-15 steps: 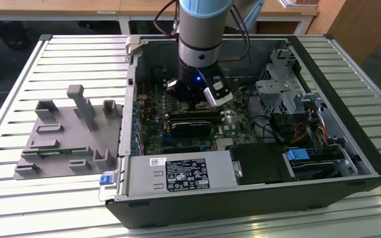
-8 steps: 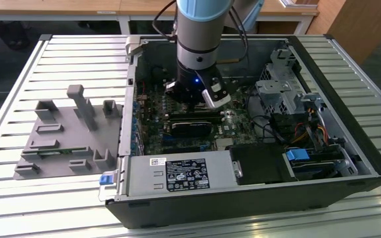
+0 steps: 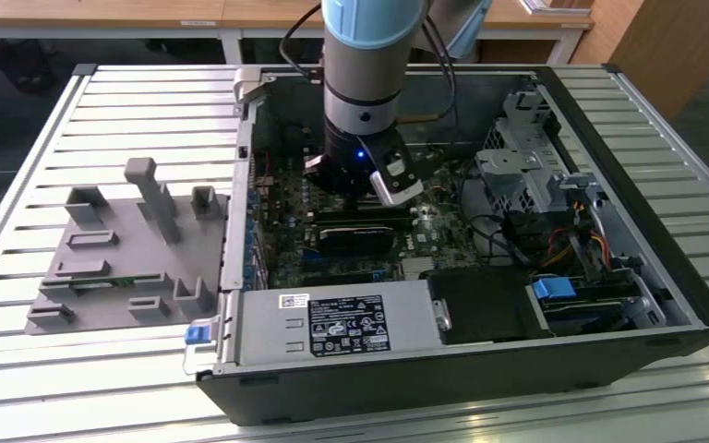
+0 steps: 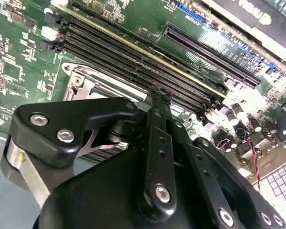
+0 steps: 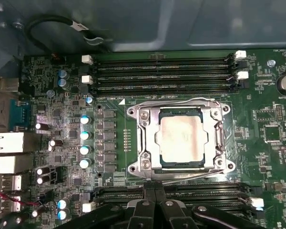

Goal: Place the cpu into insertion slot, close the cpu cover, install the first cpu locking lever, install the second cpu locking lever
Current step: 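Install the second cpu locking lever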

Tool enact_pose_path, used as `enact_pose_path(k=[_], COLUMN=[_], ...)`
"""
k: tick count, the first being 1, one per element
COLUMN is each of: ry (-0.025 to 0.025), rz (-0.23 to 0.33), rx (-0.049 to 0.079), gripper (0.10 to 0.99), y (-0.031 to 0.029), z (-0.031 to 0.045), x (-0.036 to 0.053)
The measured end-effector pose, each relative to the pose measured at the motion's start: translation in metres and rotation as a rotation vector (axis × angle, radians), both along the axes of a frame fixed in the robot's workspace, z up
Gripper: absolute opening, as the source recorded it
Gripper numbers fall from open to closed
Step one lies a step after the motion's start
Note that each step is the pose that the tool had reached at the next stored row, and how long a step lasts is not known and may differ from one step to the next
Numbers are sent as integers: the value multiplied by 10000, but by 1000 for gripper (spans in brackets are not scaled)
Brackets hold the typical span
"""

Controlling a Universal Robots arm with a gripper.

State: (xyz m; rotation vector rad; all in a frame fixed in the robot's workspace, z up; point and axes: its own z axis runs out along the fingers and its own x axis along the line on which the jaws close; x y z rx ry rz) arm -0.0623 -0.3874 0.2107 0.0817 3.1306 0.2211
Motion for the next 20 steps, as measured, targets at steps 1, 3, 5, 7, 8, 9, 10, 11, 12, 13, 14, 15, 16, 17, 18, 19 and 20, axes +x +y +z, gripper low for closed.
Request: enact_pose_path(k=[1, 3, 5, 7, 8, 9, 10, 11, 12, 13, 14, 15, 16, 17, 18, 19, 20], ry=[1, 2, 2, 1, 2, 1, 2, 2, 2, 2, 1, 1, 1, 1, 1, 1, 1], rz=[1, 1, 1, 1, 1, 0, 1, 1, 2, 2, 2, 1, 0, 0, 1, 0, 0], rx=[12, 53, 91, 132, 155, 178, 207, 247, 286, 323, 362, 398, 428, 457, 490, 522, 549], gripper=[106, 106, 106, 106, 106, 106, 106, 106, 106, 106, 106, 106, 106, 106, 106, 106, 106], y=[-1, -1, -1, -1, -1, 0, -1, -1, -2, -3, -4, -6, -7, -8, -8, -8, -8], z=[-7, -23, -39, -54, -60, -65, -70, -75, -81, -87, -93, -100, -106, -113, -119, -126, -133], x=[-4, -13, -24, -40, -49, -56, -63, -68, -70, -73, -76, -79, -83, -86, -89, -93, -96])
